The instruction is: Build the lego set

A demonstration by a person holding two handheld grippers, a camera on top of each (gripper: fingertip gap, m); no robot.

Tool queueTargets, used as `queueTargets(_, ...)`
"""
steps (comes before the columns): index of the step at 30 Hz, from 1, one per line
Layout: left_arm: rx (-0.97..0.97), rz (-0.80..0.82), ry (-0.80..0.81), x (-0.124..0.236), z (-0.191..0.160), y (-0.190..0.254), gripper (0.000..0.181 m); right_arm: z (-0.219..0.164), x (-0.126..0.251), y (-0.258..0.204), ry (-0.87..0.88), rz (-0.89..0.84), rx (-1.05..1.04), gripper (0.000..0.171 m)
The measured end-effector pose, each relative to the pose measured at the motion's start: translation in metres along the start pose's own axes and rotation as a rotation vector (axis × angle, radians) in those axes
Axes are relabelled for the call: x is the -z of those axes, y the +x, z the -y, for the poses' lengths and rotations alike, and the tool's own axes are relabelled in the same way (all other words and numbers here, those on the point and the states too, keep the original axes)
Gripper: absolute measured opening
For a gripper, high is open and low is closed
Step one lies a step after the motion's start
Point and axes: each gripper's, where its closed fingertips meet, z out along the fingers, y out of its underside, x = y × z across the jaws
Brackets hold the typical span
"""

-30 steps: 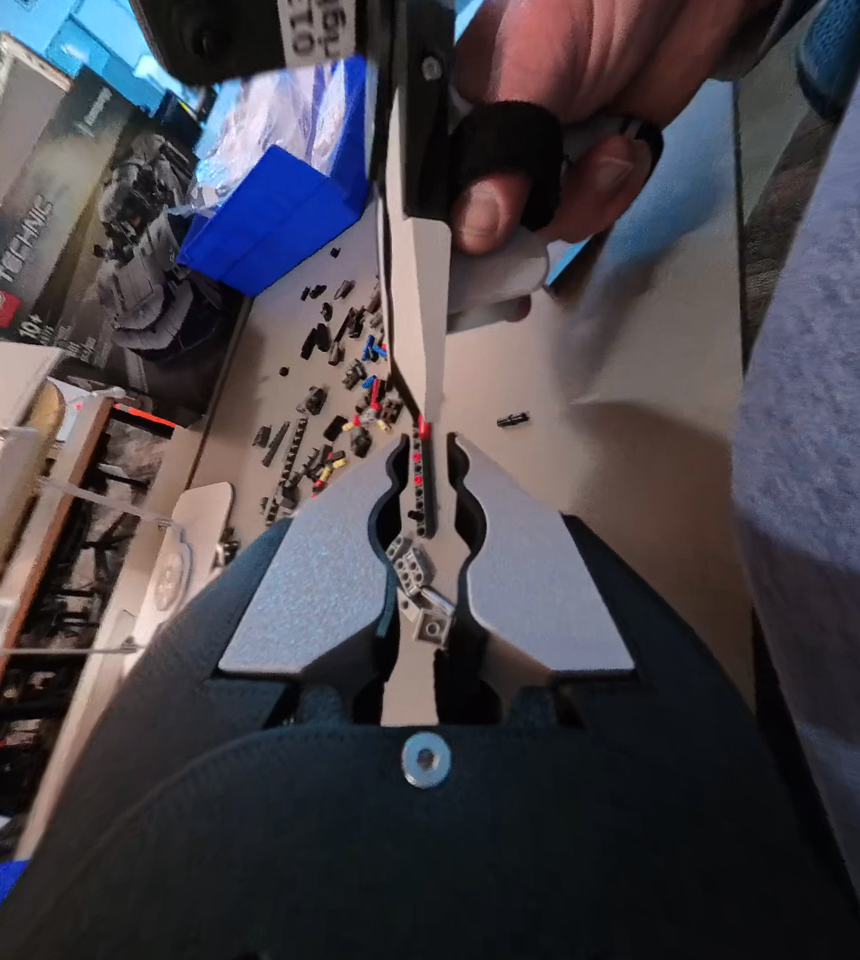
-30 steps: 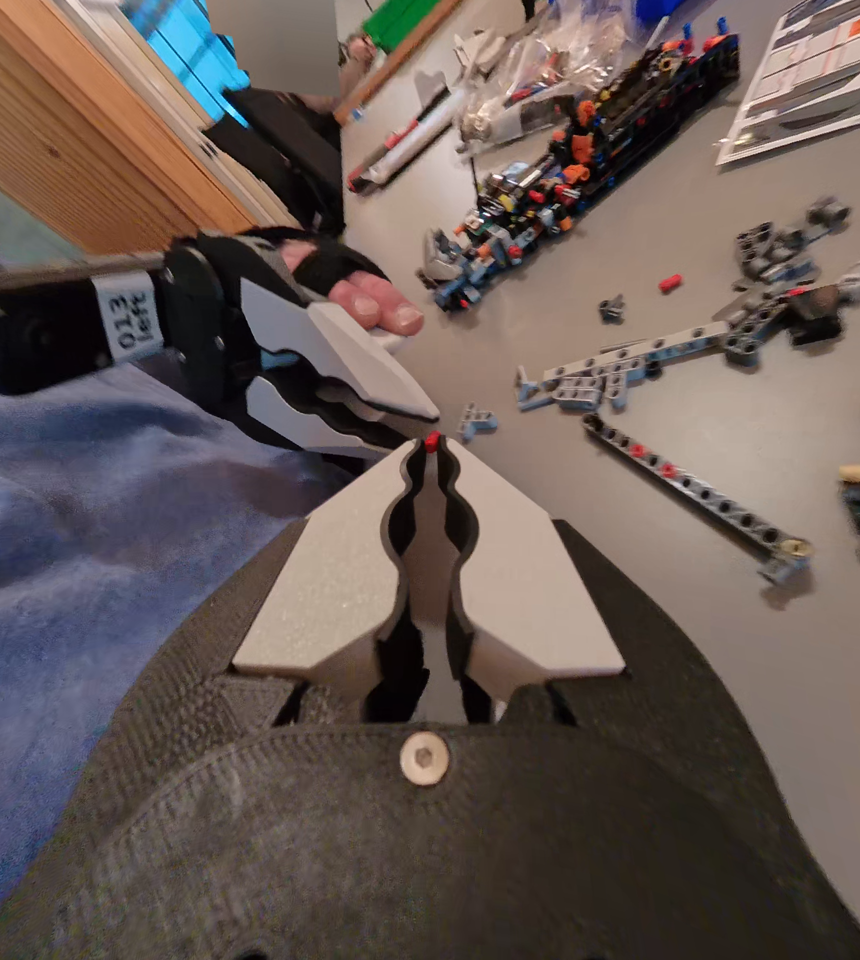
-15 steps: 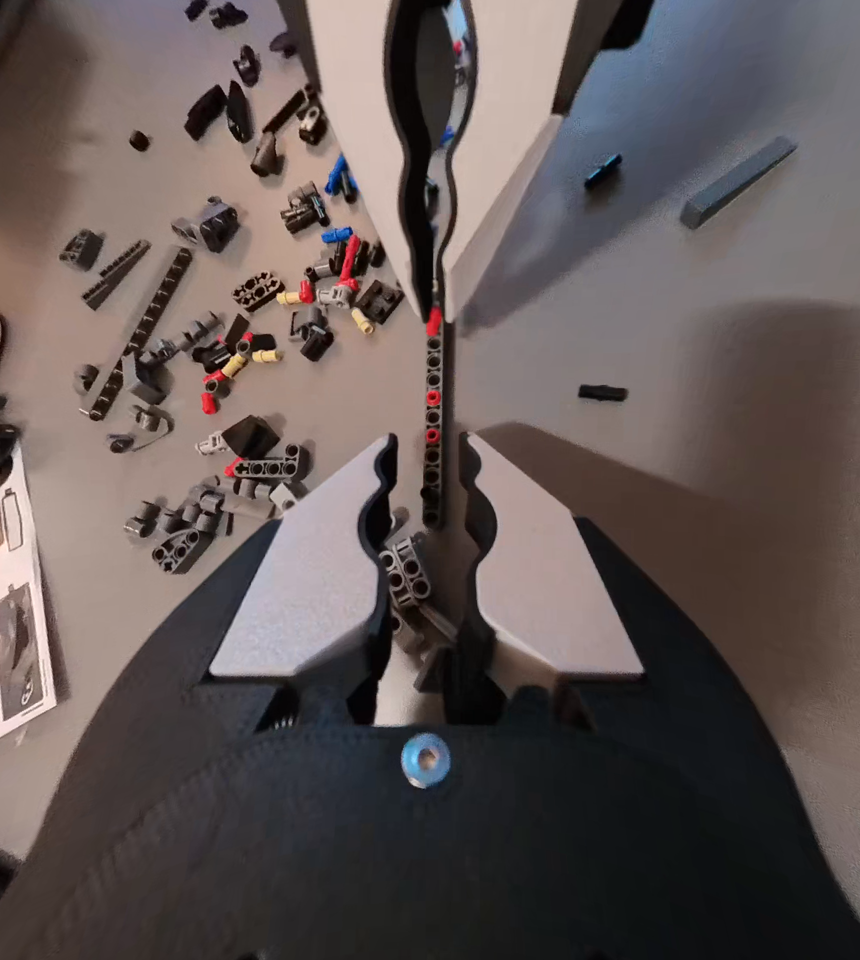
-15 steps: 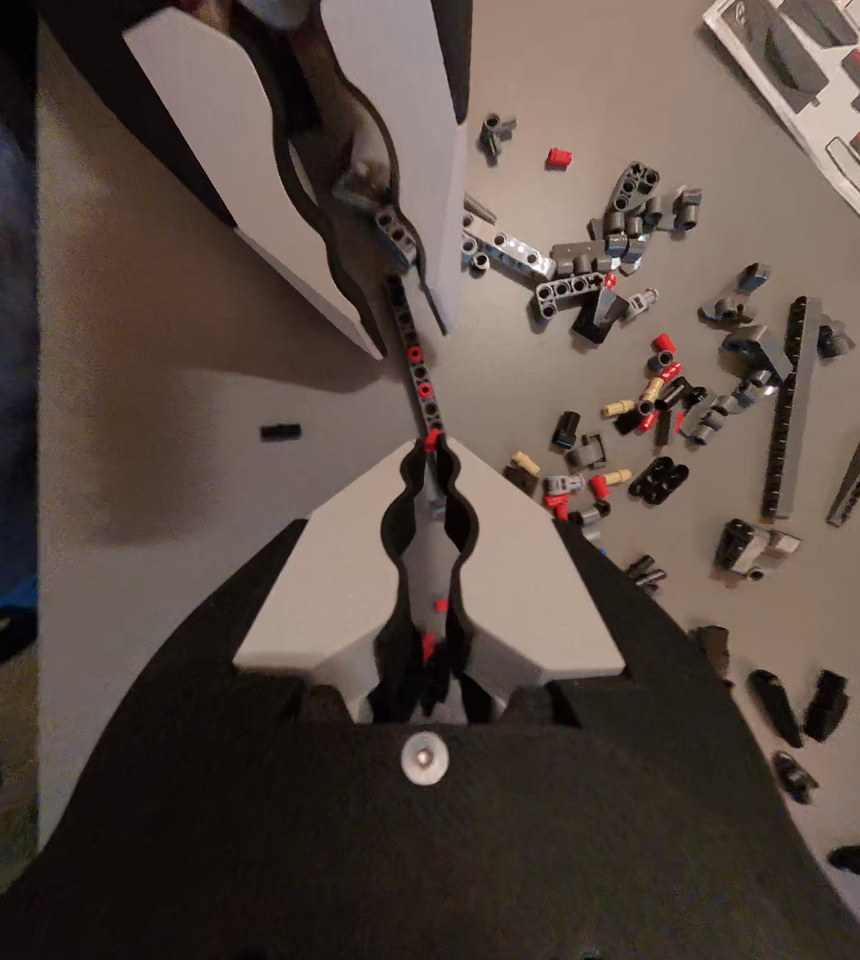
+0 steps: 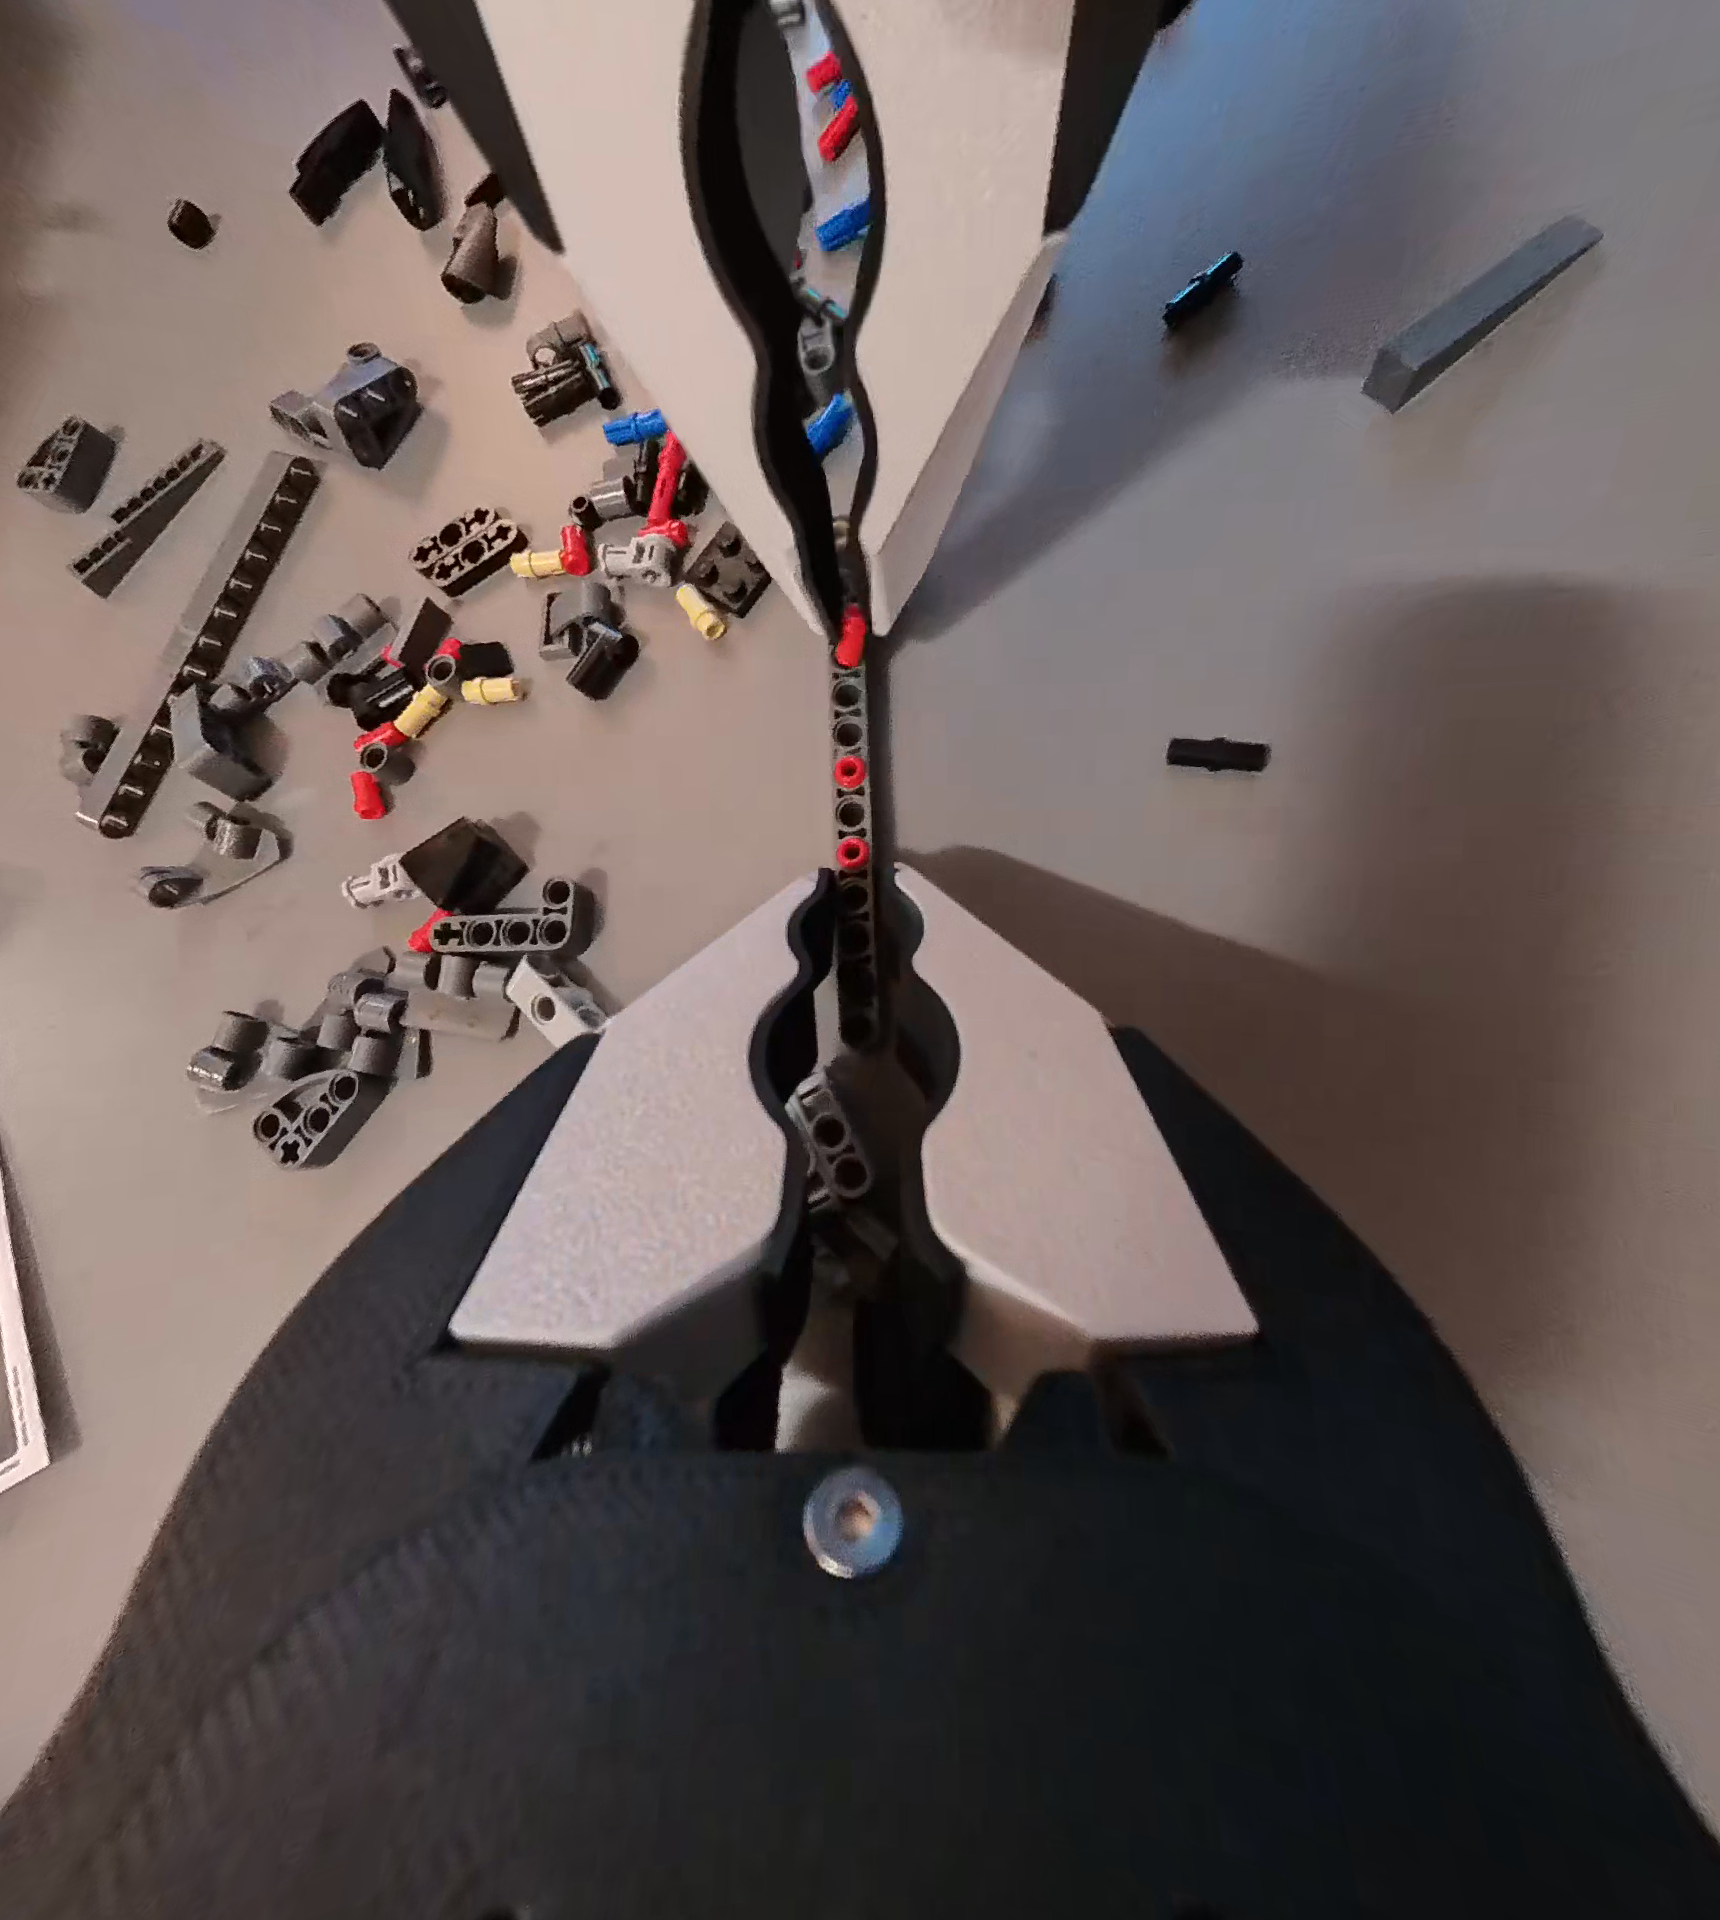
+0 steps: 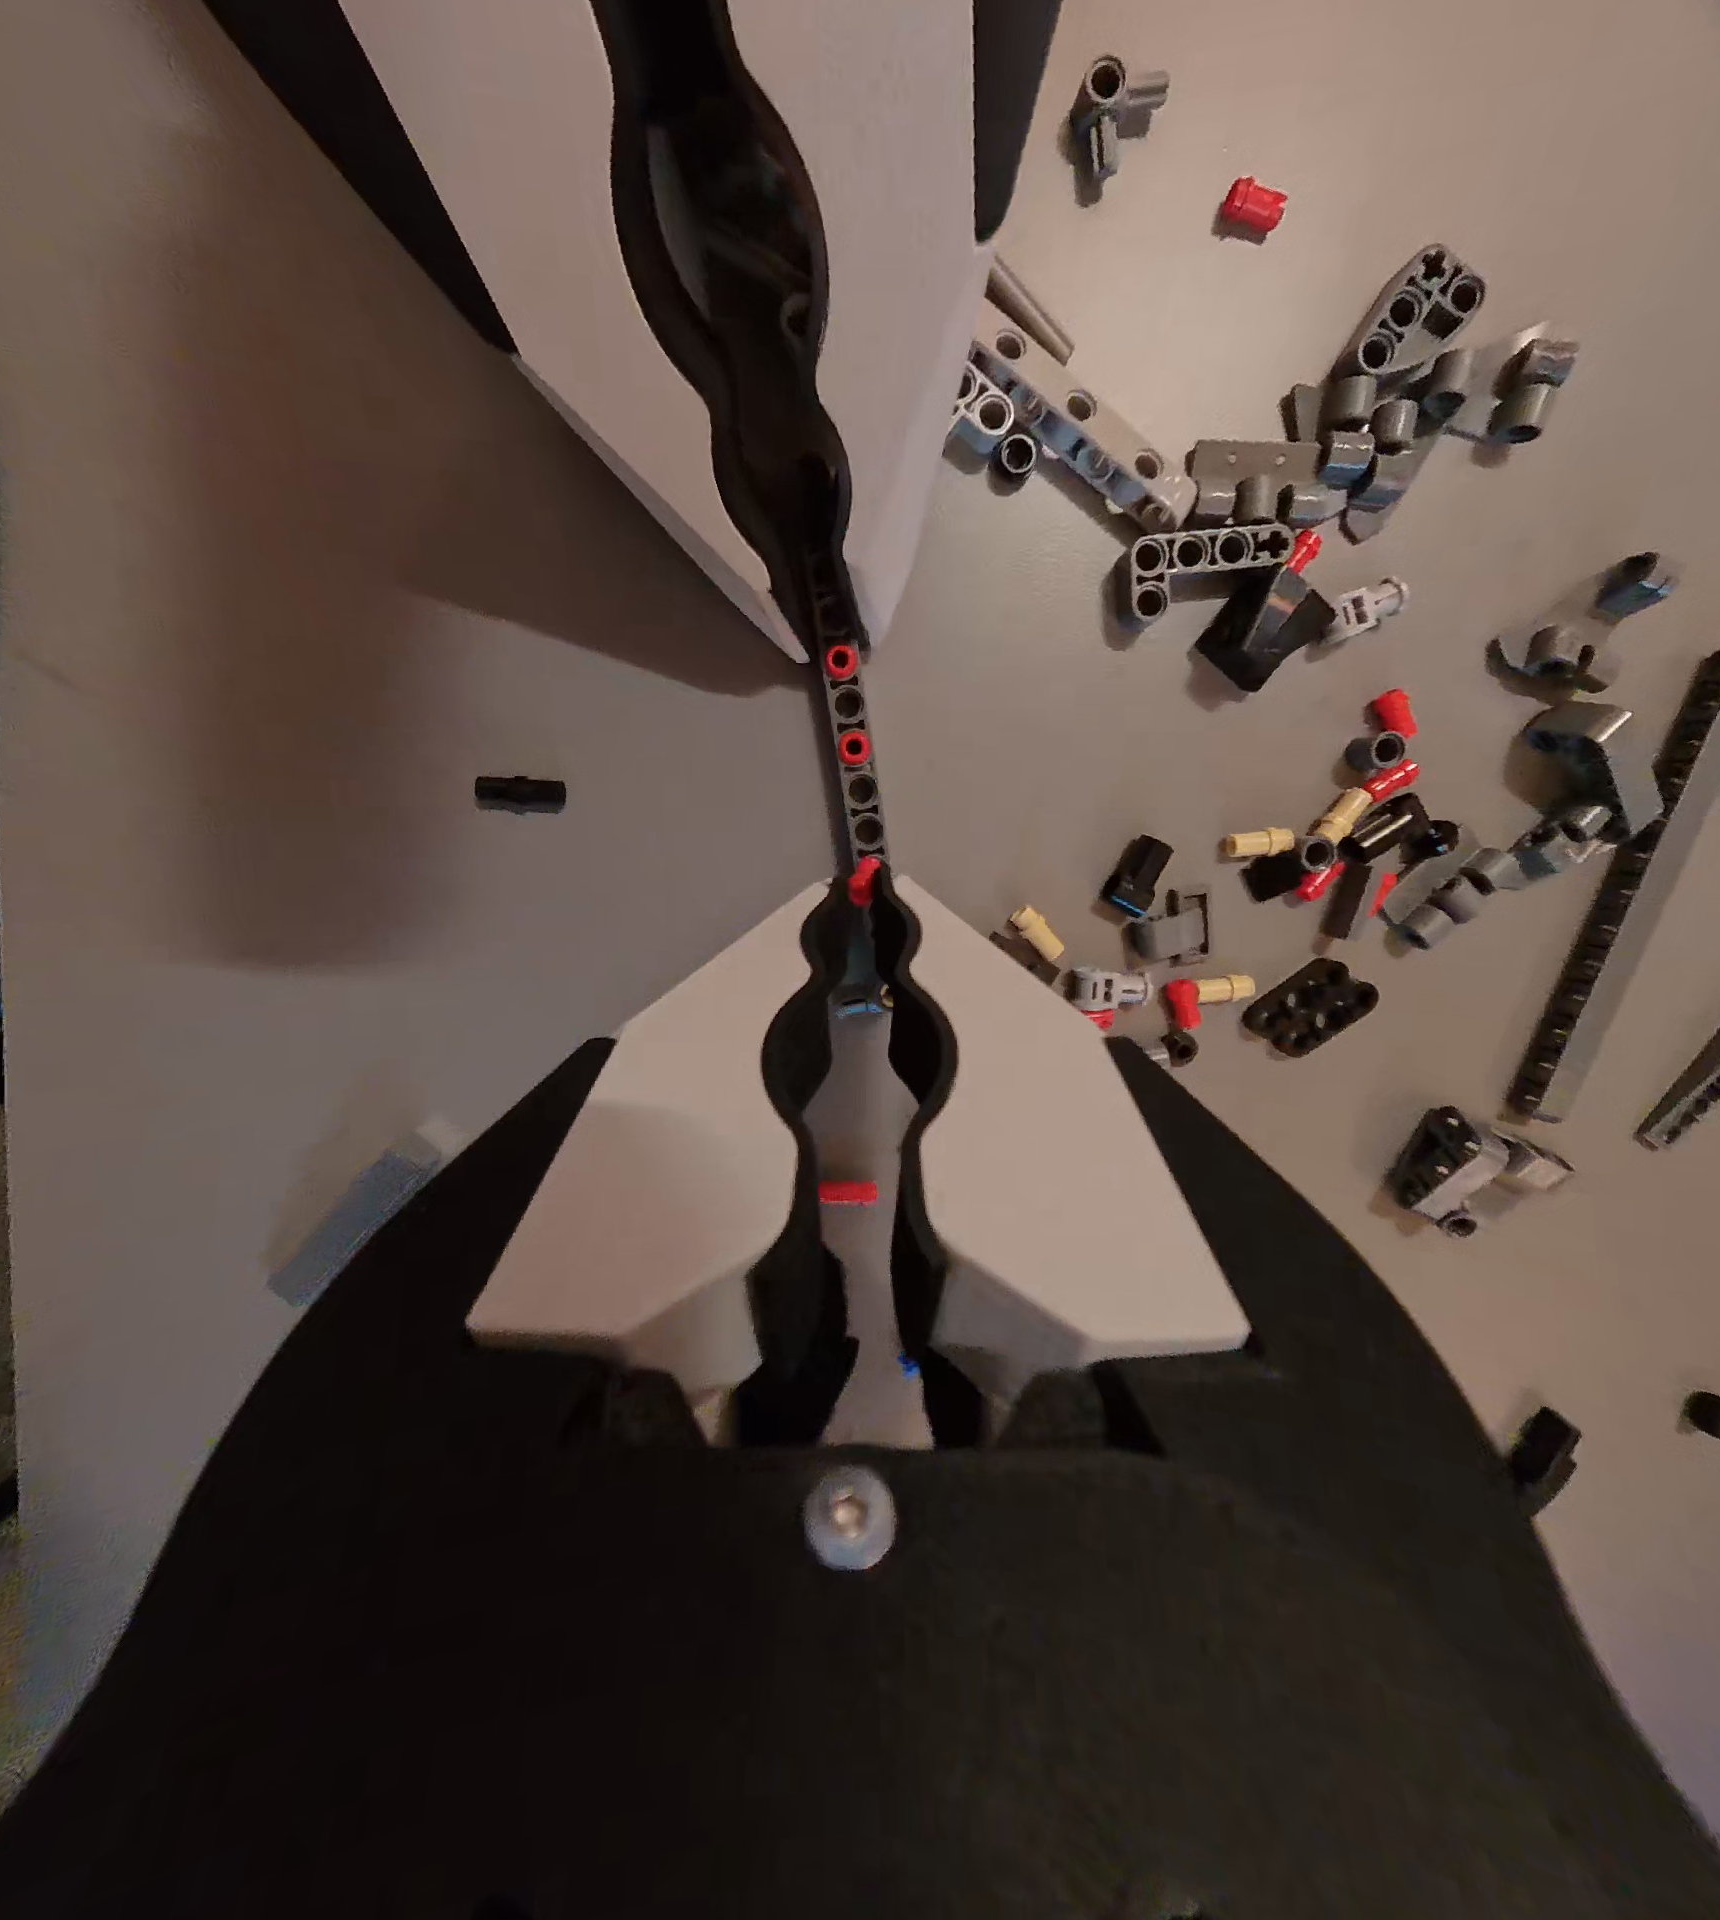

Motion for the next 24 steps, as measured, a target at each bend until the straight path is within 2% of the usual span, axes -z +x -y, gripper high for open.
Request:
queueTargets(14,-0.003,-0.037,0.02,-0.0003,0.0007,0.0016,0.006,-0.0026,-0.0014,-0.001,-0.227,0.099,0.108,0.001)
queueTargets(24,-0.008,-0.043,0.025,-0.0004,0.0006,0.0019,0.006,-0.0013,-0.0013,-0.0022,-0.306,0.21,0.123,0.001)
